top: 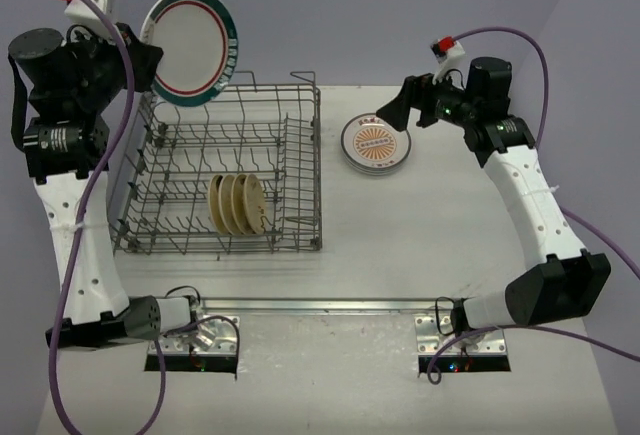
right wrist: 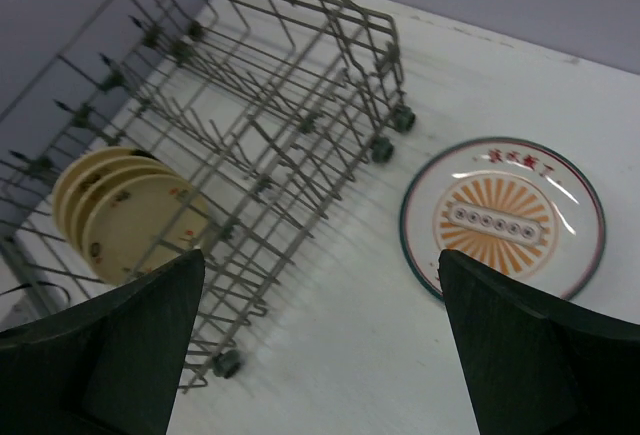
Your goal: Unload the plates from the dish rack
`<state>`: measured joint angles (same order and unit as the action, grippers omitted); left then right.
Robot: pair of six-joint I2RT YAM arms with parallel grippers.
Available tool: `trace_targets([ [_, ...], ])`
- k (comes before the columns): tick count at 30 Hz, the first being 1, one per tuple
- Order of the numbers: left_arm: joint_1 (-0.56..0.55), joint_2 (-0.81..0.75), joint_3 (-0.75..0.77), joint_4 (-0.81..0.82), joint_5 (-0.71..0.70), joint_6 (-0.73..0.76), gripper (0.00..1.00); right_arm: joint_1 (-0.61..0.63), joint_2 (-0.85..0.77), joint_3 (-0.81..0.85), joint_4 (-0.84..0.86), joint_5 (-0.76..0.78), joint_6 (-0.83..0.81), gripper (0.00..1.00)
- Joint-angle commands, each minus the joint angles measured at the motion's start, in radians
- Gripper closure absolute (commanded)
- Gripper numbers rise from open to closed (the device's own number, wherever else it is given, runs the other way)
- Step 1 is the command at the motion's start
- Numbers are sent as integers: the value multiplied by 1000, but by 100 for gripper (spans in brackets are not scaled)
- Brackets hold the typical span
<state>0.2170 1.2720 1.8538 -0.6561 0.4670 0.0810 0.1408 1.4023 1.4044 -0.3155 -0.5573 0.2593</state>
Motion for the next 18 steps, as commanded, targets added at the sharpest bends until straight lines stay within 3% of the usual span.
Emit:
trace_targets([
  [1, -75, 0, -86, 34, 393, -133, 100, 45, -30, 68, 157, -206, 129, 1],
  [7, -247, 1, -175, 35, 434, -167, 100, 165, 16, 176, 99, -177, 74, 1],
  [12, -291, 26, -215, 28, 510, -182, 100, 229, 37, 170, 86, -158, 28, 2],
  [14, -299, 35, -220, 15, 527, -174, 100, 250, 49, 165, 84, -155, 15, 7],
  [16, -302, 46, -221, 8, 536, -172, 100, 263, 58, 165, 70, -150, -11, 22],
  [18, -306, 59, -220, 3, 554, -172, 100, 274, 71, 159, 59, -123, -32, 30],
])
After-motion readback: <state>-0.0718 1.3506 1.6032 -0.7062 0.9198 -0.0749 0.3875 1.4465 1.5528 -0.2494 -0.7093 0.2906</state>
